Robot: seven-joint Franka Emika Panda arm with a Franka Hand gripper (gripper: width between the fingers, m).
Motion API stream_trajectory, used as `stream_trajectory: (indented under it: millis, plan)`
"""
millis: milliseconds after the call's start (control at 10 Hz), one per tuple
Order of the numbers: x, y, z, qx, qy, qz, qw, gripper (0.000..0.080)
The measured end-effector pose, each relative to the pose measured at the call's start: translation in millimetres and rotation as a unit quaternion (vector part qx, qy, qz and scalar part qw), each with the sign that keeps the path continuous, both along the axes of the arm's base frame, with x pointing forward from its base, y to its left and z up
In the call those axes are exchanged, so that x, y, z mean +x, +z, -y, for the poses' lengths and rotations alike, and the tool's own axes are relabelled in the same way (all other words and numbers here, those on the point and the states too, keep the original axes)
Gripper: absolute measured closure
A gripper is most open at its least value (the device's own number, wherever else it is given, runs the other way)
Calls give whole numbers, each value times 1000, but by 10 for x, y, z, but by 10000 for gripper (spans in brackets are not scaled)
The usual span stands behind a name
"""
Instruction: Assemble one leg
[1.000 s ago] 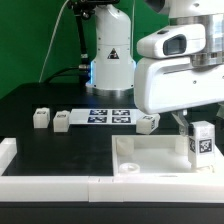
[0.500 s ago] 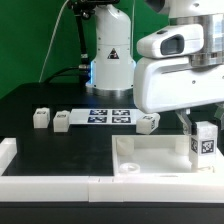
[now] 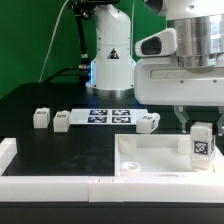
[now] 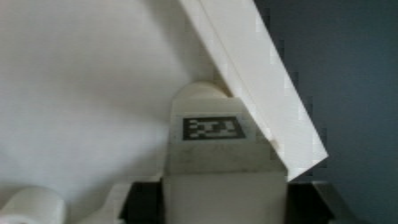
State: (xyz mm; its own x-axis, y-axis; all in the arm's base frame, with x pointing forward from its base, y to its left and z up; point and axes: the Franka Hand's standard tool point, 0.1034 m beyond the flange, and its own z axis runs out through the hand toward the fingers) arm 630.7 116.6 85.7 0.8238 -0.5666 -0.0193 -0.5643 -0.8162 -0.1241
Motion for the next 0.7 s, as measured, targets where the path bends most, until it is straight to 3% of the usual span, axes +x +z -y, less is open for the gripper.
stream_trajectory:
  millis: [400,600,700]
  plan:
    - [11,-3,0,10,-234,-24,972,509]
    - [9,-6,-6,10,-214,-22,977,508]
    - [6,-6,-20,12,-215,-23,976,329]
